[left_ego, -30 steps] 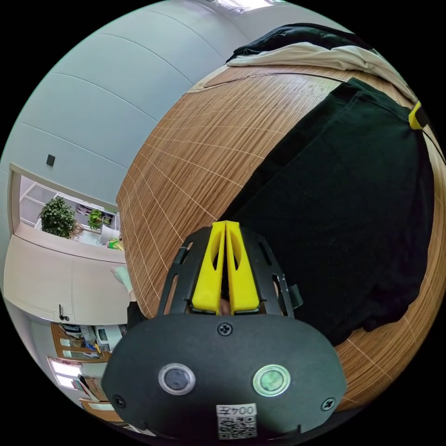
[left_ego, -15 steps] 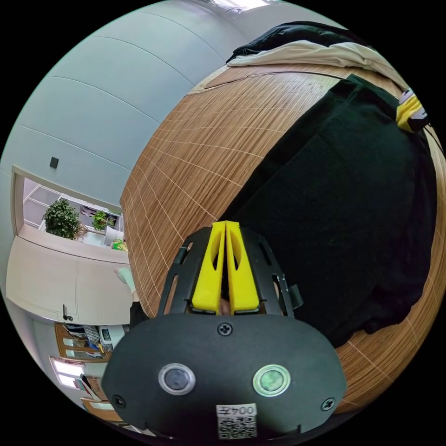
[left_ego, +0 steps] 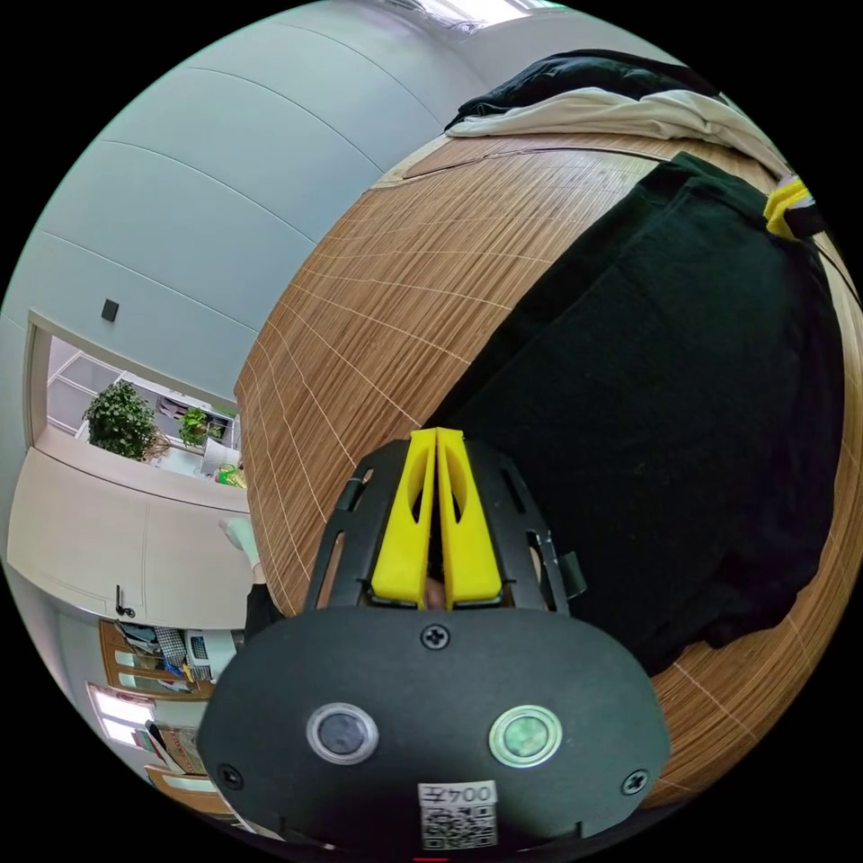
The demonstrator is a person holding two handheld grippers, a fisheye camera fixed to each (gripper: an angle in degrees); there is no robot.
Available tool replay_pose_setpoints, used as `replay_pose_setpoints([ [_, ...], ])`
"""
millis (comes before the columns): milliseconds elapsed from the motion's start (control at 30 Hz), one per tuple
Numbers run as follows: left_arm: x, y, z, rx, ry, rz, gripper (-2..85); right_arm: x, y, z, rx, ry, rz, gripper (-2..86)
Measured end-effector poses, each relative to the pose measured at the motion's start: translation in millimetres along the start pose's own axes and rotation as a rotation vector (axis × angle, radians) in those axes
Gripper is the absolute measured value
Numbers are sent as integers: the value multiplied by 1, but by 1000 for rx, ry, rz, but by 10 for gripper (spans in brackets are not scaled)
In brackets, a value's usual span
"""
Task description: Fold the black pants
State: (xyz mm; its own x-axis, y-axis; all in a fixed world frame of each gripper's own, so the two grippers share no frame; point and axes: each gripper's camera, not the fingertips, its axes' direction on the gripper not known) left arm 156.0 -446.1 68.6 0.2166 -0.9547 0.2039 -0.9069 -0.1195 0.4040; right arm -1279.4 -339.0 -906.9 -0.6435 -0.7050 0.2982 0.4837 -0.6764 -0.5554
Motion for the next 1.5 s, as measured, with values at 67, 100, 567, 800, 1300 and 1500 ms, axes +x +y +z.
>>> replay_pose_setpoints([
  [67,-3,0,-3,6,-7,3,0,-6,-1,11,-60,-38,69,91],
  [100,-5,0,-3,7,-9,3,0,-14,0,11,-50,4,68,91],
  [567,-86,44,-32,-110,199,-402,3,-37,-90,-11,-5,37,-208,89],
  [800,-147,86,-77,-6,105,-343,7,-80,-145,-59,55,118,-248,88],
  [1300,-201,109,-63,-38,364,-172,7,-266,46,-132,202,-15,-353,49],
  [1500,-179,97,-46,-193,269,-47,7,-320,74,-136,140,-86,-427,70],
])
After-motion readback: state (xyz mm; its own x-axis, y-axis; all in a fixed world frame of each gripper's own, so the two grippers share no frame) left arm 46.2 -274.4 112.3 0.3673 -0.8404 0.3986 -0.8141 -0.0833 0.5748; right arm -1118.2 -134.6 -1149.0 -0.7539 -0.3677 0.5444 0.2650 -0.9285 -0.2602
